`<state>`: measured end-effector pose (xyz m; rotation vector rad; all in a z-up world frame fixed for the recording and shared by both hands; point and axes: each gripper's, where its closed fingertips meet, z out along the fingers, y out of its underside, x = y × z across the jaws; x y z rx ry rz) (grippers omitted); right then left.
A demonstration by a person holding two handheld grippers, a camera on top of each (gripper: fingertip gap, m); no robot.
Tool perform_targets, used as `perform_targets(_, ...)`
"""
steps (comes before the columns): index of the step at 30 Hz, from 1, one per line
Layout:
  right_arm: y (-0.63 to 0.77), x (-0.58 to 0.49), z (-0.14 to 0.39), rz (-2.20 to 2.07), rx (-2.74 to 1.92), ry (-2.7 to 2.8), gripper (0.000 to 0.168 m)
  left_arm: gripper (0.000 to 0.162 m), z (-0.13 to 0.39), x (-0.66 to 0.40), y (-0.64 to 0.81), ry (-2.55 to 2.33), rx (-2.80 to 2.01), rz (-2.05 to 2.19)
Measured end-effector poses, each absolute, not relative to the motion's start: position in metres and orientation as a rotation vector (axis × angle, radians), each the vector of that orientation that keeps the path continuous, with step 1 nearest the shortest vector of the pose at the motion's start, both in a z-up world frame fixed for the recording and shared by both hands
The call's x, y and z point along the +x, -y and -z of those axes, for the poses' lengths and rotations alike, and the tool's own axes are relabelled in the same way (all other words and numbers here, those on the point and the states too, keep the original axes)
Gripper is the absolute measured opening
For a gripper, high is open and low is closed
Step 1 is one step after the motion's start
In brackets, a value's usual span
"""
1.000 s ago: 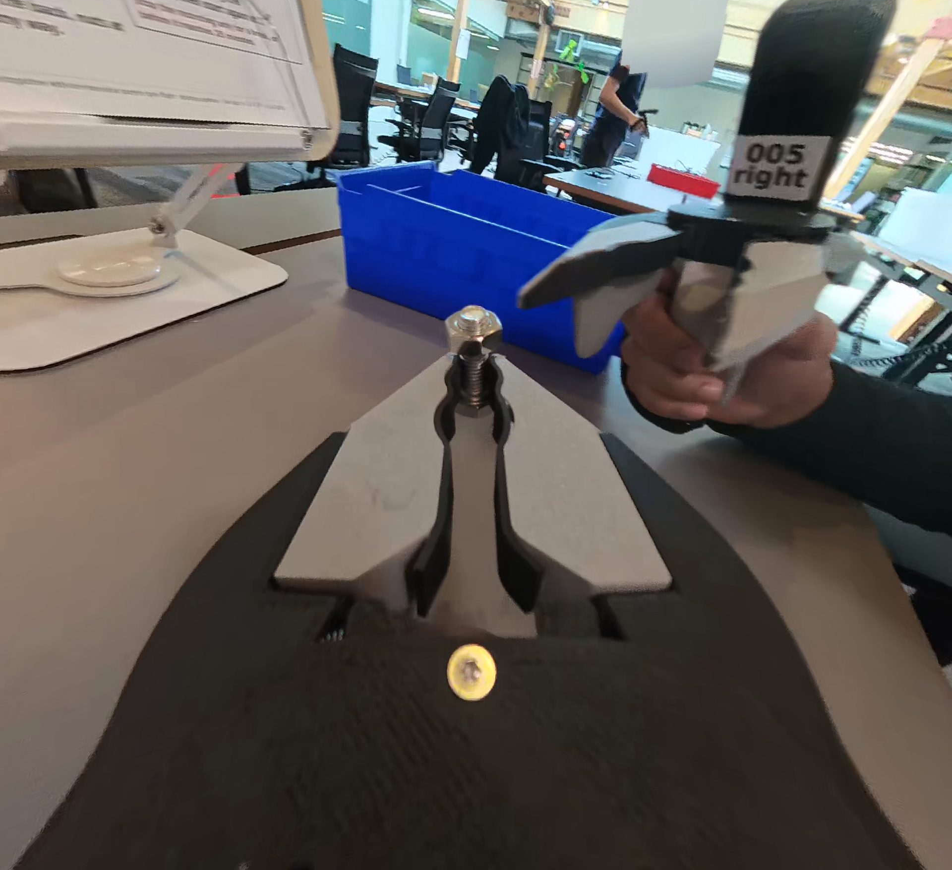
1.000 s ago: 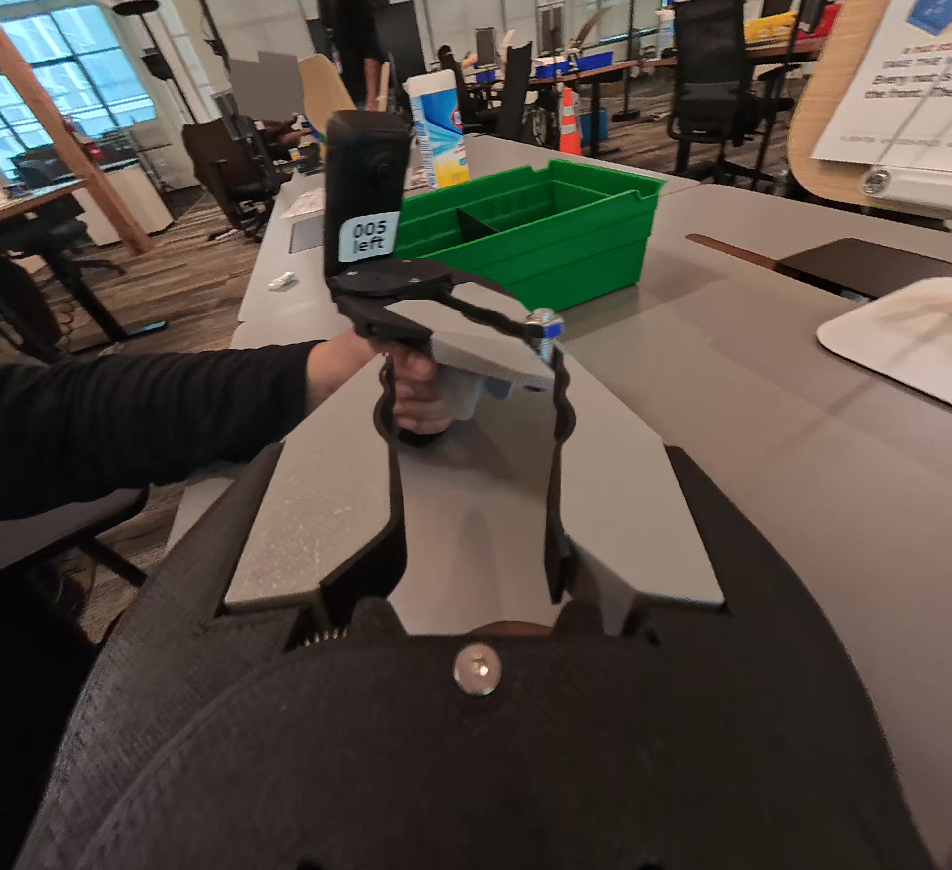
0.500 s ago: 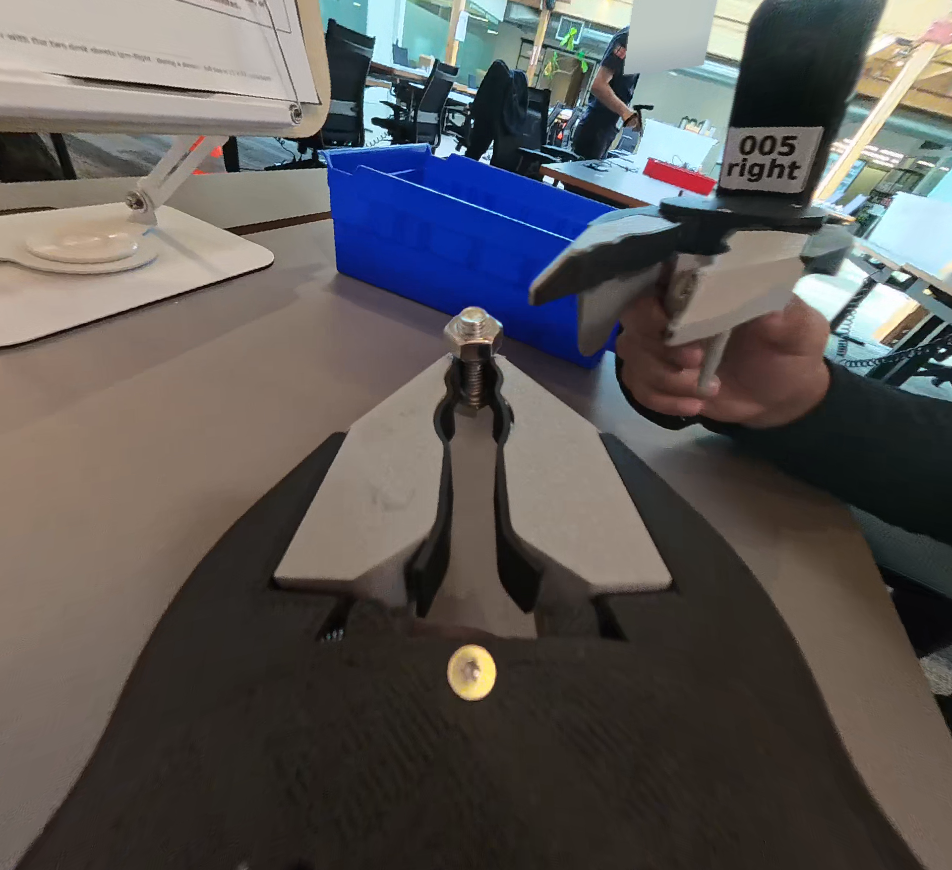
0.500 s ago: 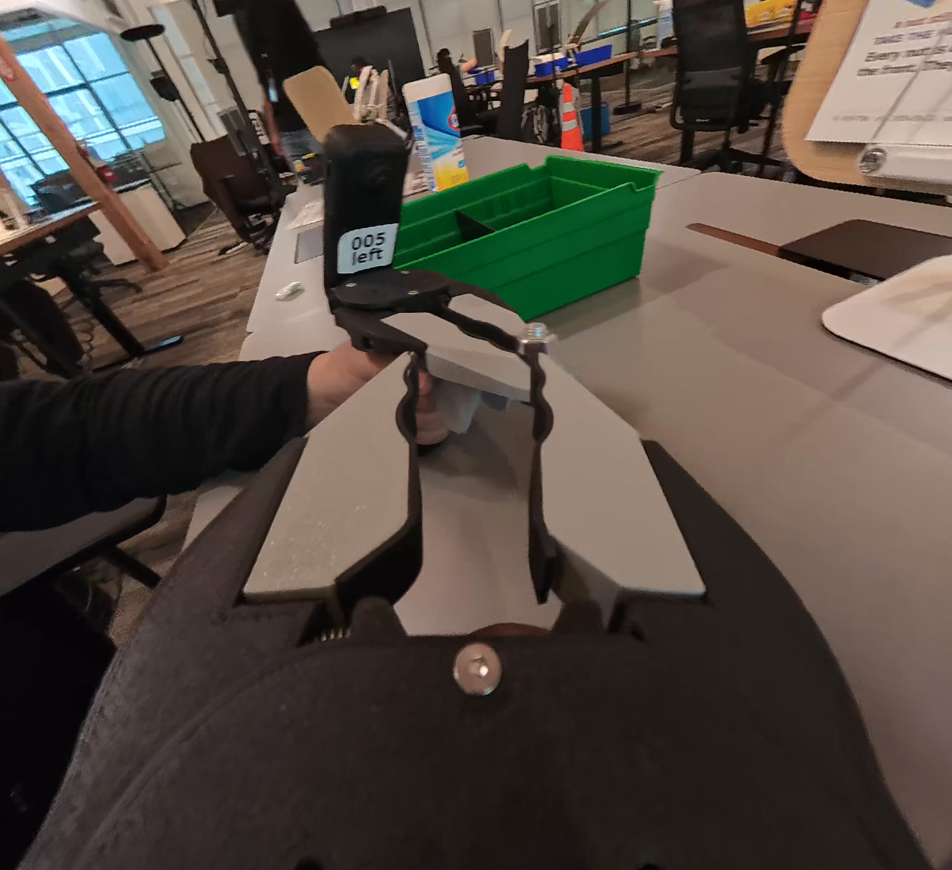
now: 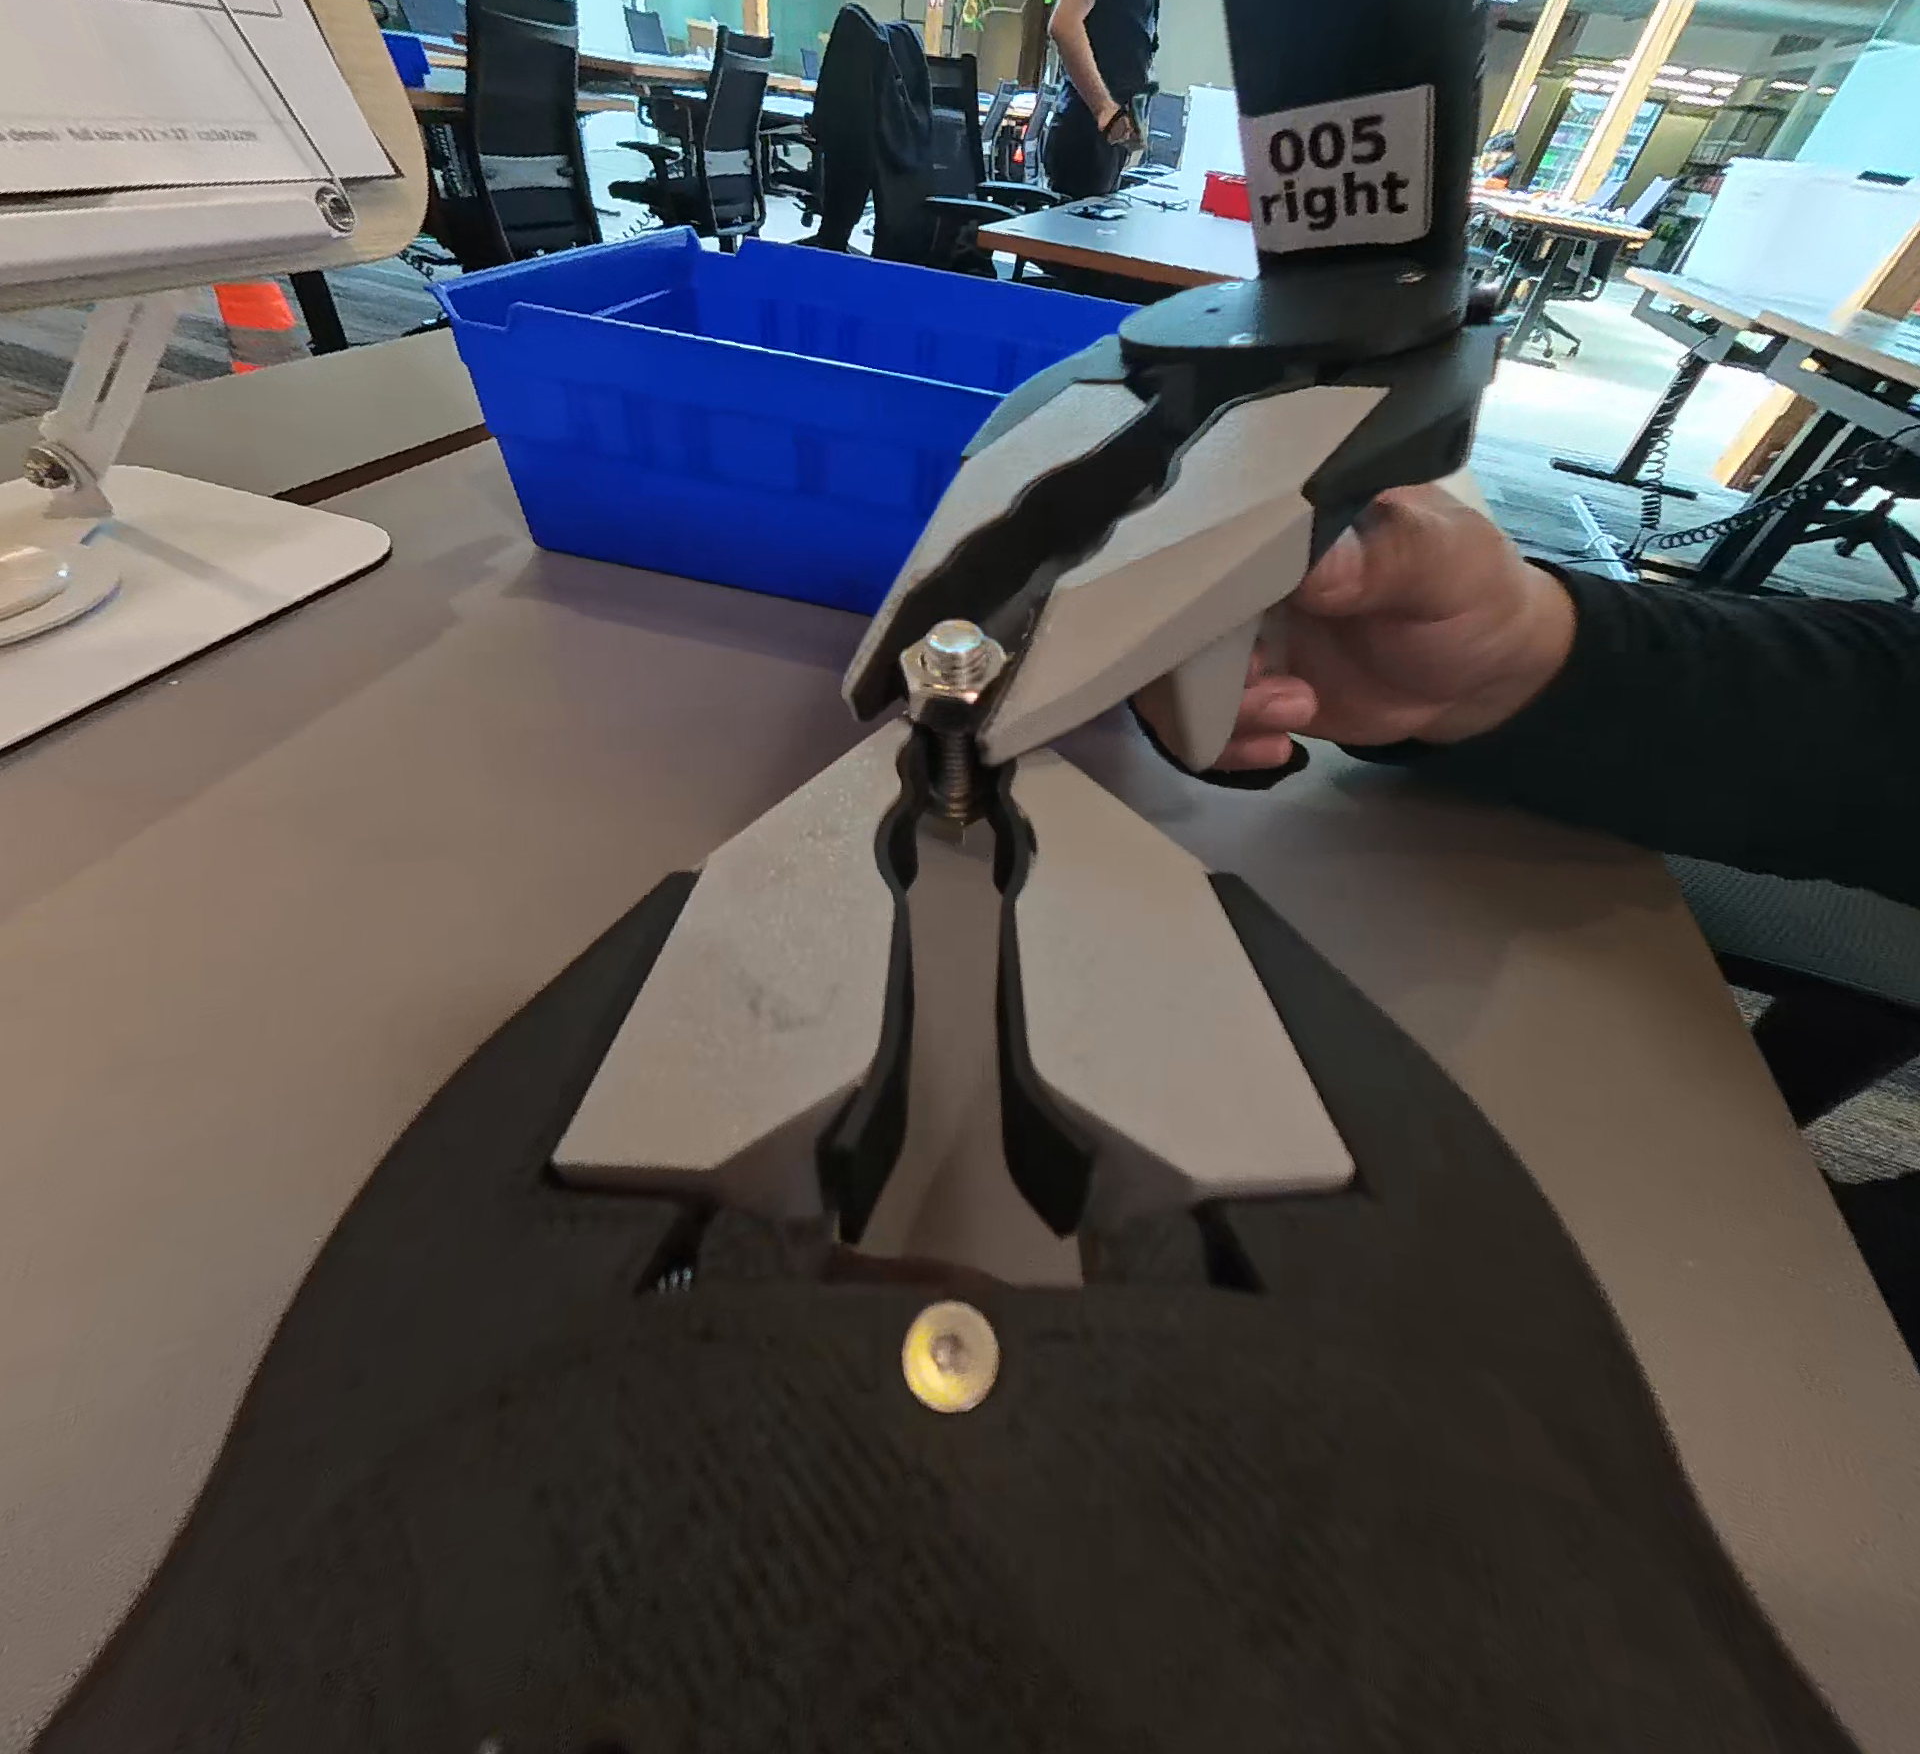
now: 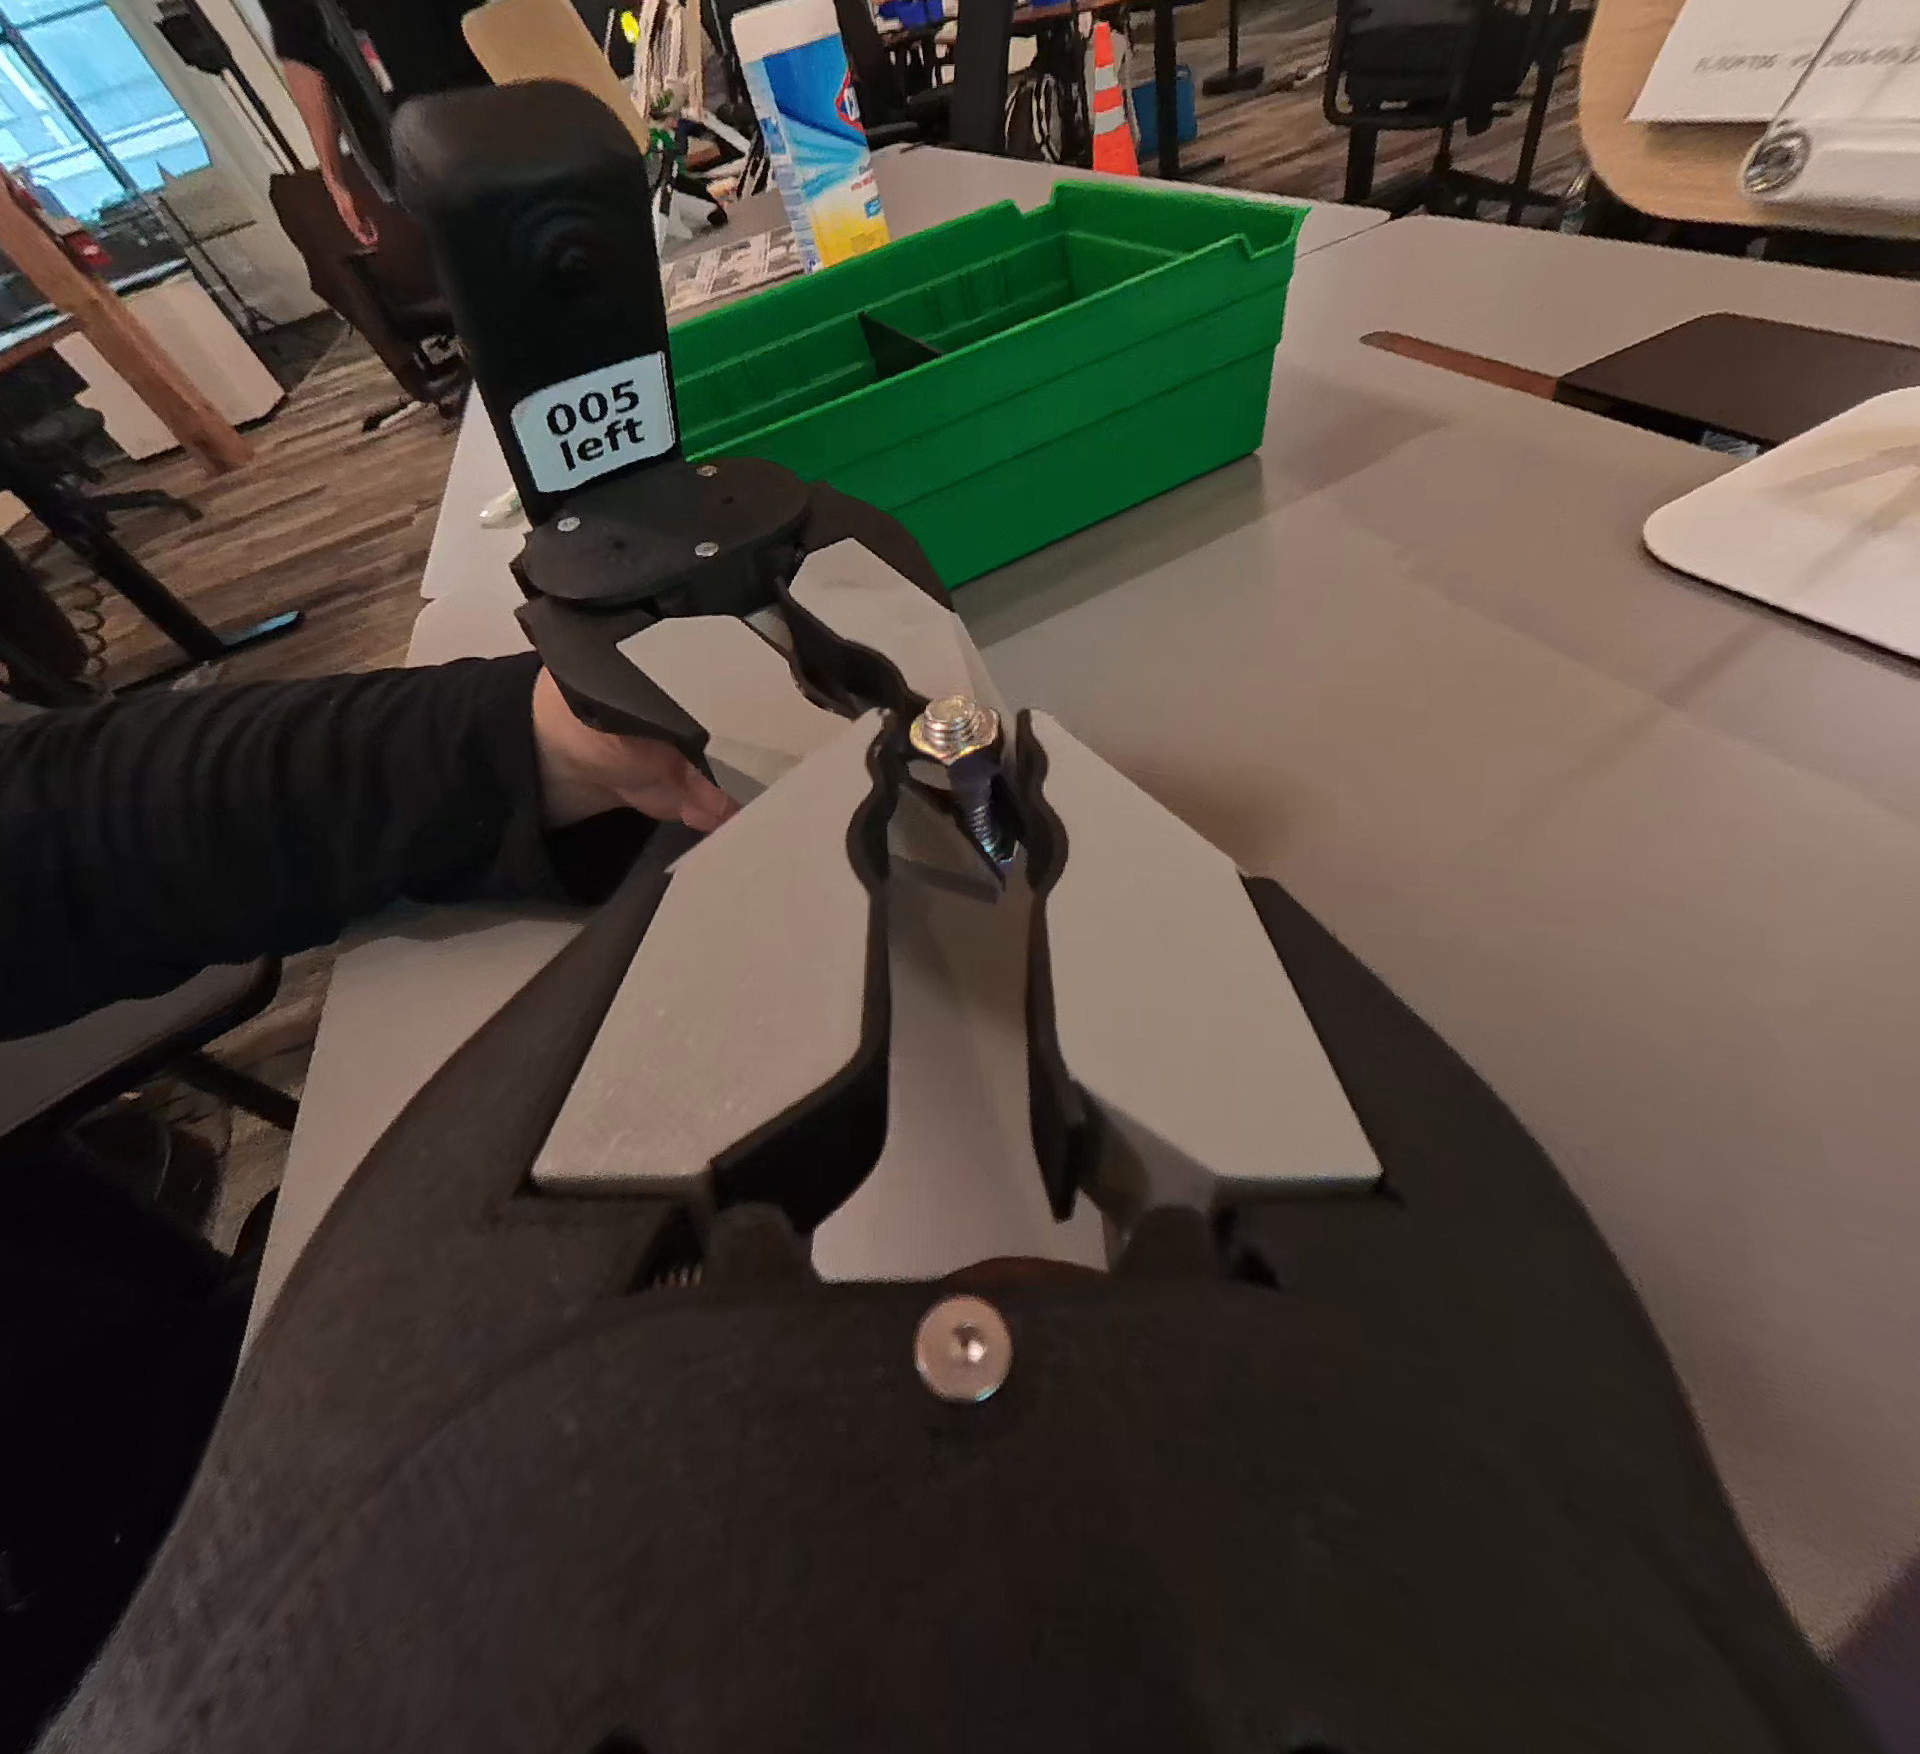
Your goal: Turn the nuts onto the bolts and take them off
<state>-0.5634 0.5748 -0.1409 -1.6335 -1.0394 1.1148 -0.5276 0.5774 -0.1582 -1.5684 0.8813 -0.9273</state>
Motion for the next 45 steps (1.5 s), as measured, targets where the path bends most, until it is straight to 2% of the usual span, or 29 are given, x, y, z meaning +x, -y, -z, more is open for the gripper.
perform_targets(8, -0.577, -0.564, 0.141, -0.988, -1.618, 1.059, 0.015, 0.007, 0.158, -0.529, -0.58, -0.86, -1.573, 0.922)
perform_targets(21, -0.585, -0.557, 0.138, -1.015, -1.65, 0.97, 0.015, 0.039, 0.157, -0.53, -0.581, -0.834, -1.588, 0.982)
perform_targets(31, -0.584, -0.544, 0.107, -0.967, -1.548, 0.932, 0.015, 0.039, 0.161, -0.529, -0.582, -0.853, -1.605, 0.925)
perform_targets(35, -0.597, -0.501, 0.062, -0.755, -1.421, 0.81, 0.014, 0.035, 0.161, -0.532, -0.586, -0.824, -1.62, 0.923)
perform_targets(39, -0.63, -0.407, 0.024, -0.415, -1.375, 0.564, 0.015, 0.034, 0.161, -0.533, -0.588, -0.802, -1.63, 0.944)
perform_targets(42, -0.66, -0.348, 0.04, -0.245, -1.505, 0.465, 0.015, 0.033, 0.162, -0.533, -0.589, -0.801, -1.641, 0.946)
perform_targets(45, -0.686, -0.318, 0.089, -0.181, -1.763, 0.438, 0.015, 0.033, 0.163, -0.532, -0.589, -0.811, -1.641, 0.941)
